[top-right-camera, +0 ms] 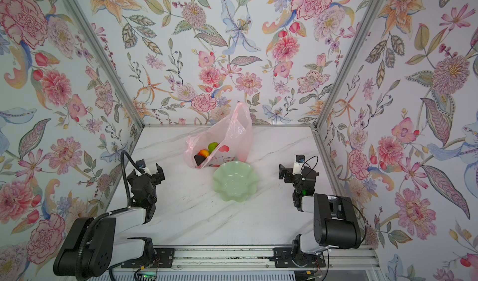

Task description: Place the fruits into the plastic bag

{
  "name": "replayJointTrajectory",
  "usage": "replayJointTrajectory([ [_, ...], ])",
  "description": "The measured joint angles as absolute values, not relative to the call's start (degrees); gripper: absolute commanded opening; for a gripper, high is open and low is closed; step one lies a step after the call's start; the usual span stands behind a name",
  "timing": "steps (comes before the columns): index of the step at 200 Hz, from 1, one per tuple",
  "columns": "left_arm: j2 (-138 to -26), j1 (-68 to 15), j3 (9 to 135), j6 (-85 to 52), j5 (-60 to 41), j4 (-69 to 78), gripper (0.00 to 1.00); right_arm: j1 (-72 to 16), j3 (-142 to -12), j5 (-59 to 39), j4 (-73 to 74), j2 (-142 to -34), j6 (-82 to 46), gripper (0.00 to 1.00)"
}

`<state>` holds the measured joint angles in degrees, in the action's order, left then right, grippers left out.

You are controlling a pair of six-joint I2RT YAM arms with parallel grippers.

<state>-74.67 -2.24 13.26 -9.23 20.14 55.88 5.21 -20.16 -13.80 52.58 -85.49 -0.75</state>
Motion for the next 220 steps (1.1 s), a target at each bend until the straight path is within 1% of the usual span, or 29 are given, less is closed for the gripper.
replayJointTrajectory([
  [71,-83.33,-2.26,12.58,-6.17,16.43,69.38,0.99,4.67,-18.00,-14.61,57.78,-85.52,0.16,0.99],
  [104,-88.14,-2.26,9.23,-4.75,13.56,78.74,0.99,4.47,-15.92,-14.55,60.69,-85.65,0.45,0.99],
  [131,-90.11,-2.26,8.64,-4.40,12.73,80.07,0.99,4.47,-14.98,-13.45,65.14,-88.03,0.43,0.99],
  [167,-90.13,-2.50,8.78,-4.21,12.84,81.01,0.99,3.20,-14.96,-11.18,65.08,-88.40,0.51,0.99],
  [220,-90.13,-3.33,9.17,-3.77,13.98,81.06,0.99,0.43,-15.99,-5.19,63.29,-88.40,1.30,0.99],
])
